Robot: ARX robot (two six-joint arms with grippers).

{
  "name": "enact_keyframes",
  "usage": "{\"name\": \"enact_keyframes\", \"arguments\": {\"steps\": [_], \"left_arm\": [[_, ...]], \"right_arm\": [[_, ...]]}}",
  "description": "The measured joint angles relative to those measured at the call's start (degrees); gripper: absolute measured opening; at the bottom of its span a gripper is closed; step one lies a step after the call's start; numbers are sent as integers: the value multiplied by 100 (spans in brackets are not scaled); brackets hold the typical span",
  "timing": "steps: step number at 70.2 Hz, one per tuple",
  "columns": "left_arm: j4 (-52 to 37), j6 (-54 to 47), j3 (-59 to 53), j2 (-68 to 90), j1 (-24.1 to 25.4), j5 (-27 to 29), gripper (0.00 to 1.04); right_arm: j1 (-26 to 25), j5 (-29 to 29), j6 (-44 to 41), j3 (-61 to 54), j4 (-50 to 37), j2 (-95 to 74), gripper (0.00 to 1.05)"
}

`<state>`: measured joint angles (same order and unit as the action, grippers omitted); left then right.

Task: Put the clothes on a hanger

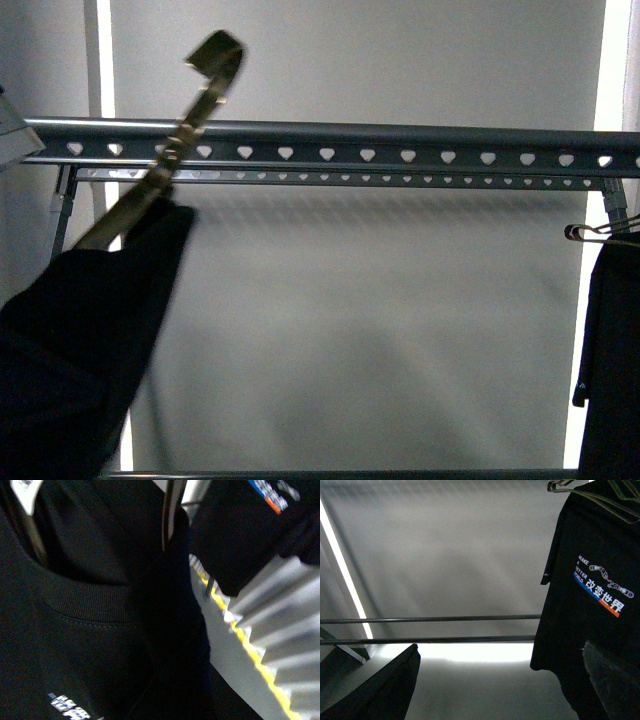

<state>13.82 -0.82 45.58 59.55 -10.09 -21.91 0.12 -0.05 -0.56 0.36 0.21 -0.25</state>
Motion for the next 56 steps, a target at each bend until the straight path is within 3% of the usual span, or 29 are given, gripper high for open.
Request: {"name": "enact_keyframes", "arguments": {"steps": [7,19,33,42,56], "left_arm": [[605,-1843,315,201,225,-503,4],[413,-5075,1502,1318,511,-306,4],[-136,-6754,2413,1996,345,-789,4],[-490,-7949,2806,2170,87,-1416,4],[-859,-8376,3303,2417,-295,-1878,4]], "right_arm": [[0,0,0,0,0,0,97],[2,0,0,0,0,0,97],[2,0,0,0,0,0,97],[2,0,0,0,0,0,97],[2,0,0,0,0,0,97]]}}
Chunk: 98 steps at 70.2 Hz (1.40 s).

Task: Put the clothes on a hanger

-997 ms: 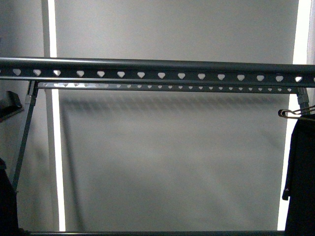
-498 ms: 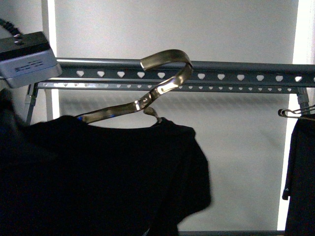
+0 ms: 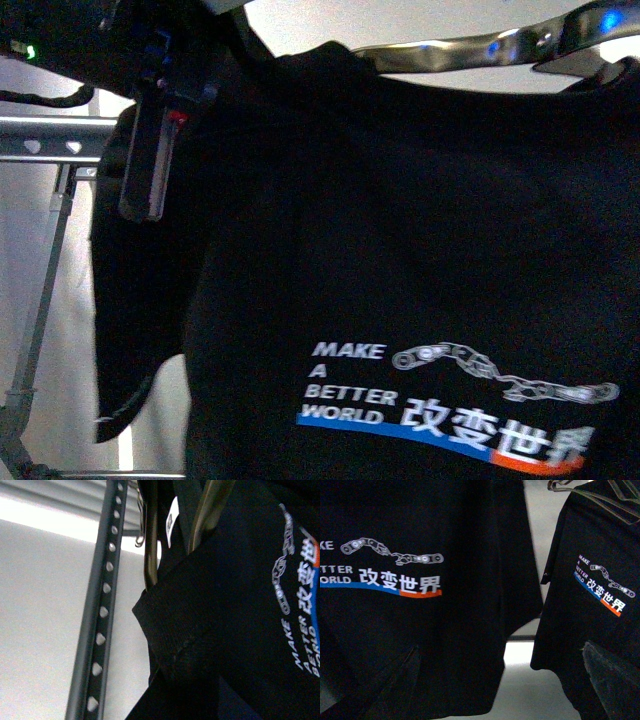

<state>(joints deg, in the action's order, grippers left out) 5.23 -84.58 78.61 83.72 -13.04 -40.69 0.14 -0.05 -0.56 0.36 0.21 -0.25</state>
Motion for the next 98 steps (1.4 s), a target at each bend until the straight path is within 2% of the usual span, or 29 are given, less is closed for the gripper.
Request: {"name": "enact_keyframes", "arguments": {"steps": [22,51,54,57,61,62,66,70,73,77,84,91,98], "left_arm": [[223,-645,-76,24,-15,-214,4],[74,-787,-245,-4,9,-175,4],[74,-787,-247,-4,13,-175,4],[74,-787,-247,-4,20,-175,4],[72,-789,-247,-4,24,-164,4],[72,-789,-247,-7,24,-166,4],[72,-789,-247,-15,11,-175,4],[72,-789,-247,-15,9,-179,4],[72,-789,-247,-15,15,-179,4],[72,-789,-249,-20,28,-173,4],[72,-789,-249,-26,28,-173,4],[72,-789,-249,-26,24,-173,4],[72,-789,-249,-26,13,-177,4]], "right_arm": [[0,0,0,0,0,0,97],[-2,-7,0,0,2,0,97],[-219,-549,-166,116,286,-149,97],[-546,-1381,-442,282,531,-437,97],[-1060,-2319,-798,487,448,-935,97],[-1320,-2704,-925,595,295,-1189,97],[-1943,-3480,-1366,905,-240,-1801,97],[-2511,-4065,-1775,1322,-970,-2485,97],[-2717,-4301,-2118,1692,-1523,-3025,97],[-2752,-4433,-2476,2122,-2116,-3593,97],[-2675,-4739,-2957,2640,-2614,-4135,97],[-2520,-5167,-3512,3014,-2835,-4391,97],[-2334,-5847,-4717,3427,-2590,-4607,97]]}}
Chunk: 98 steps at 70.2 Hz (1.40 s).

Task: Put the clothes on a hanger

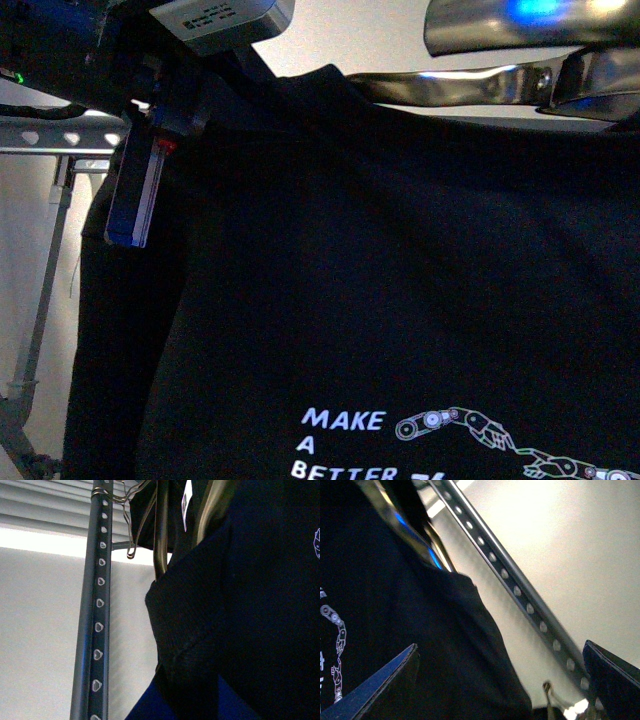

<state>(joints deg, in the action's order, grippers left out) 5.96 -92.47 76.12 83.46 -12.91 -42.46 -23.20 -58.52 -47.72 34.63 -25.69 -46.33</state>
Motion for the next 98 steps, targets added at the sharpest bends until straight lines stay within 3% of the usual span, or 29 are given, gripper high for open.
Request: {"name": "enact_keyframes", "arguments": {"steps": [7,16,29,57,89,98], "left_arm": [[0,0,0,-11,0,0,4],[0,0,0,-11,13,4,4],[0,0,0,-11,7,4,4],[0,-2,0,-11,4,2,4],[0,-2,0,-11,4,20,4],[0,-4,0,-11,9,24,4]], "right_arm": [[98,-374,-1071,356,710,-186,97],[275,-446,-3217,1178,2667,-719,97],[529,-96,-4485,1805,3462,-1357,97],[1001,841,-4614,2929,4157,-2267,97],[1281,1626,-3580,3477,3906,-3038,97],[1325,1652,-3386,3482,3842,-3084,81]]}}
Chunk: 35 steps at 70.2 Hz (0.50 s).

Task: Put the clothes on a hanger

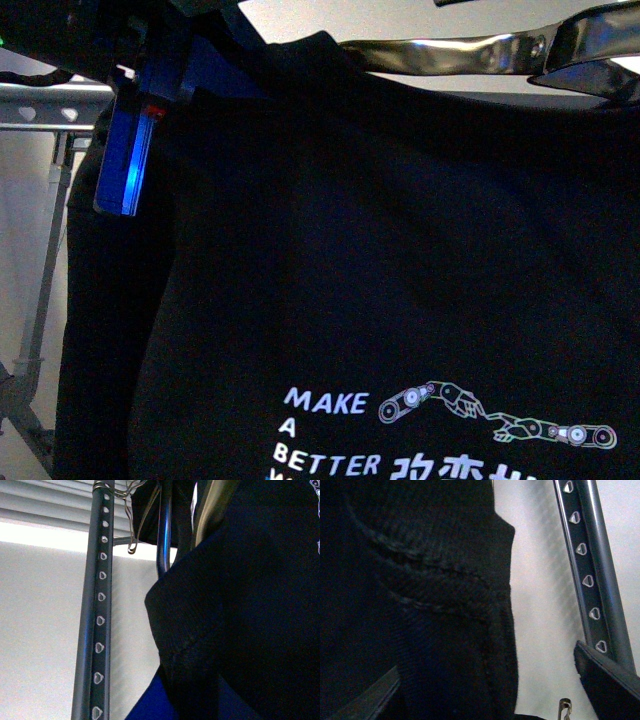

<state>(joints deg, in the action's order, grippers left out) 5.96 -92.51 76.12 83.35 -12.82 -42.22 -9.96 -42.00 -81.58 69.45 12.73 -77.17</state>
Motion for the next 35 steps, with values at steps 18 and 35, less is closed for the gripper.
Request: {"name": "enact_keyframes", "arguments": {"steps": [18,35], "left_arm": [[0,0,0,0,0,0,4],[0,4,0,0,0,-11,6]], "right_arm": [[13,9,39,0,35,4,46],[-50,-70,-9,0,81,28,12]]}}
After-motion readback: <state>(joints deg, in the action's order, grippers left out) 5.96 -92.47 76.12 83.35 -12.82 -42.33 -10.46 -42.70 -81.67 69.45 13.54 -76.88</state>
